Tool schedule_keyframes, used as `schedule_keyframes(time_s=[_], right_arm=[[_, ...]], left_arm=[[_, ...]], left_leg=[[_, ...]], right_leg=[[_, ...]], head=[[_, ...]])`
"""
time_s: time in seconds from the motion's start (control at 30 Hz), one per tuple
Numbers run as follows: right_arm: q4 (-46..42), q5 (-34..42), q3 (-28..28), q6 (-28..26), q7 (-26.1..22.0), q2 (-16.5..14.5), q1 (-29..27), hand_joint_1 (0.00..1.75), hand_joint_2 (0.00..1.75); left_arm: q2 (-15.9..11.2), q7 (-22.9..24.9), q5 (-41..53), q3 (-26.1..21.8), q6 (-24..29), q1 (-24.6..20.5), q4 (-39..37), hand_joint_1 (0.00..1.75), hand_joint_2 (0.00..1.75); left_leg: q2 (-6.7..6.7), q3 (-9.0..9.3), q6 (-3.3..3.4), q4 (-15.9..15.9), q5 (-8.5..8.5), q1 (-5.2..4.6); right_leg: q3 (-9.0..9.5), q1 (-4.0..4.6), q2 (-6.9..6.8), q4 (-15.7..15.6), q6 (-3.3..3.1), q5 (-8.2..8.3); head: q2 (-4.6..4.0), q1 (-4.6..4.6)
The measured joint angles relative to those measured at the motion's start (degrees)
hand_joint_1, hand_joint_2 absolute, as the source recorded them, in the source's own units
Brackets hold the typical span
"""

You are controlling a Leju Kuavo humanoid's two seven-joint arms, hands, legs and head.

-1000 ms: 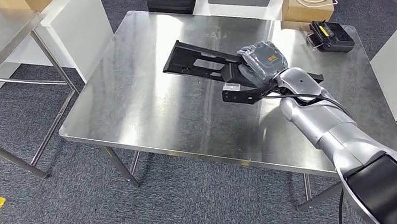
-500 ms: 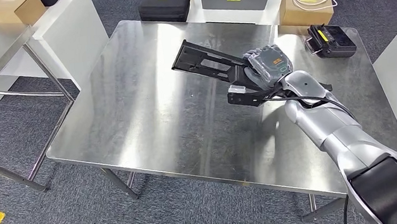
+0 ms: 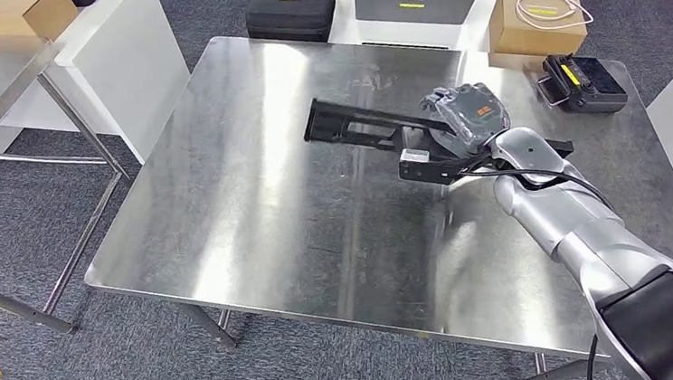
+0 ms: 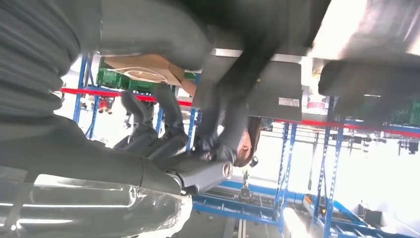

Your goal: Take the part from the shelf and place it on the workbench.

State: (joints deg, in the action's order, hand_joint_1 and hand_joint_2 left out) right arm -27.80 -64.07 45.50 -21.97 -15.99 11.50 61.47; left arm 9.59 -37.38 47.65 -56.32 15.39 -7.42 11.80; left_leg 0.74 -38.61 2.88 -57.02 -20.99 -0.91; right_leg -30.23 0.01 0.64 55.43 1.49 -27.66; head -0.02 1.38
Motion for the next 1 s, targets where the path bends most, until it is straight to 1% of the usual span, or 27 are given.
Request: schedule_keyframes(time_s=[0.13, 0.23, 0.33, 0.43, 0.53, 0.63, 0.73, 0.8, 0.83, 0.87, 0.9, 0.93, 0.97, 1.0], right_arm=[[0.31, -0.21, -0.10, -0.13, -0.09, 0.42, -0.33, 0.00, 1.75], [0.41, -0.14, -0.20, -0.13, -0.08, 0.76, -0.36, 0.00, 1.75], [0.47, 0.15, -0.62, -0.13, 0.01, 1.26, -0.37, 0.00, 1.75], [0.57, 0.44, -1.16, -0.07, 0.07, 1.74, -0.39, 0.00, 1.75], [0.70, 0.77, -1.66, 0.29, 0.13, 2.10, -0.42, 0.00, 1.75], [0.79, 0.96, -1.87, 0.75, 0.19, 2.35, -0.47, 0.00, 1.75], [0.84, 1.01, -1.99, 1.27, 0.47, 2.43, -0.51, 0.00, 1.75], [0.85, 1.01, -2.29, 1.98, 0.84, 2.44, -0.42, 0.00, 1.75], [0.86, 0.99, -2.48, 2.36, 1.01, 2.45, -0.32, 0.00, 1.75], [0.91, 0.98, -2.64, 2.76, 1.15, 2.48, -0.18, 0.00, 1.75], [1.00, 1.01, -2.75, 3.25, 1.29, 2.51, -0.07, 0.00, 1.75], [1.14, 1.15, -2.83, 3.93, 1.45, 2.54, 0.02, 0.00, 1.75], [1.34, 1.42, -2.91, 4.92, 1.65, 2.55, 0.02, 0.00, 1.75], [1.60, 1.85, -3.03, 6.27, 1.91, 2.54, -0.01, 0.00, 1.75]], left_arm=[[0.03, 3.40, 0.67, -0.16, -1.57, -0.30, 0.00, 0.00, 0.00], [0.02, 4.63, 1.01, -0.19, -2.56, -0.38, 0.00, 0.00, 0.00], [-0.01, 7.95, 1.97, -0.21, -3.41, -0.38, 0.00, 0.00, 0.00], [-0.03, 10.75, 3.15, -0.08, -4.54, -0.32, 0.00, 0.00, 0.00], [-0.05, 11.57, 4.08, 0.18, -5.48, -0.27, 0.00, 0.00, 0.00], [-0.08, 11.79, 4.32, 0.38, -5.60, -0.25, 0.00, 0.00, 0.00], [-0.13, 12.03, 4.35, 0.41, -5.85, -0.25, 0.00, 0.00, 0.00], [-0.15, 12.14, 4.22, 0.41, -6.20, -0.27, 0.00, 0.00, 0.00], [-0.16, 12.14, 4.13, 0.41, -6.35, -0.28, 0.00, 0.00, 0.00], [-0.18, 12.12, 4.05, 0.41, -6.49, -0.30, 0.00, 0.00, 0.00], [-0.20, 12.09, 4.00, 0.41, -6.59, -0.32, 0.00, 0.00, 0.00], [-0.22, 12.07, 3.96, 0.41, -6.69, -0.33, 0.00, 0.00, 0.00], [-0.24, 12.07, 3.92, 0.41, -6.78, -0.32, 0.00, 0.00, 0.00], [-0.24, 12.07, 3.89, 0.40, -6.85, -0.30, 0.00, 0.00, 0.00]], left_leg=[[0.12, 0.00, 0.28, 0.01, -0.13, -0.08], [0.13, 0.03, 0.42, 0.00, -0.11, -0.19], [0.16, 0.06, 0.54, 0.00, -0.08, -0.25], [0.16, 0.03, 0.66, -0.05, -0.02, -0.29], [0.15, 0.00, 0.82, -0.22, -0.11, -0.39], [0.15, 0.02, 1.08, -0.31, -0.28, -0.45], [0.14, 0.05, 1.49, -0.46, -0.54, -0.60], [0.06, 0.43, 1.85, -0.13, -0.48, -0.42], [-0.02, 0.71, 2.08, 0.11, -0.40, -0.26], [-0.11, 0.97, 2.29, 0.35, -0.32, -0.07], [-0.16, 1.12, 2.44, 0.45, -0.29, 0.03], [-0.20, 1.15, 2.53, 0.45, -0.29, 0.05], [-0.21, 1.16, 2.54, 0.45, -0.28, 0.05], [-0.20, 1.15, 2.52, 0.43, -0.27, 0.04]], right_leg=[[0.10, -0.03, -0.06, -0.21, 0.08, -0.05], [-0.12, -0.14, -0.06, -0.23, 0.11, -0.03], [-0.35, -0.19, -0.09, -0.24, 0.18, 0.00], [-0.06, -0.25, -0.09, -0.26, 0.38, 0.13], [0.18, -0.54, -0.09, -0.30, 0.70, 0.15], [0.25, -0.65, -0.09, -0.31, 0.95, 0.03], [0.38, -0.77, -0.09, -0.36, 1.31, -0.09], [0.41, -0.73, -0.11, -0.04, 1.63, -0.45], [0.04, -0.72, -0.15, 1.07, 1.62, -1.10], [-0.95, -0.72, -0.19, 3.39, 1.42, -2.32], [-2.67, -0.79, -0.24, 6.99, 1.11, -3.99], [-4.79, -0.79, -0.26, 11.29, 0.87, -5.77], [-6.85, -0.80, -0.26, 15.21, 0.84, -7.11], [-8.15, -0.81, -0.26, 17.53, 1.07, -7.59]], head=[[0.00, -0.02], [0.00, -0.01], [0.00, -0.01], [0.00, 0.00], [0.00, 0.01], [0.00, 0.01], [0.00, 0.03], [0.00, 0.03], [0.00, 0.01], [0.00, -0.05], [0.00, -0.09], [0.00, -0.14], [0.00, -0.17], [0.00, -0.15]])
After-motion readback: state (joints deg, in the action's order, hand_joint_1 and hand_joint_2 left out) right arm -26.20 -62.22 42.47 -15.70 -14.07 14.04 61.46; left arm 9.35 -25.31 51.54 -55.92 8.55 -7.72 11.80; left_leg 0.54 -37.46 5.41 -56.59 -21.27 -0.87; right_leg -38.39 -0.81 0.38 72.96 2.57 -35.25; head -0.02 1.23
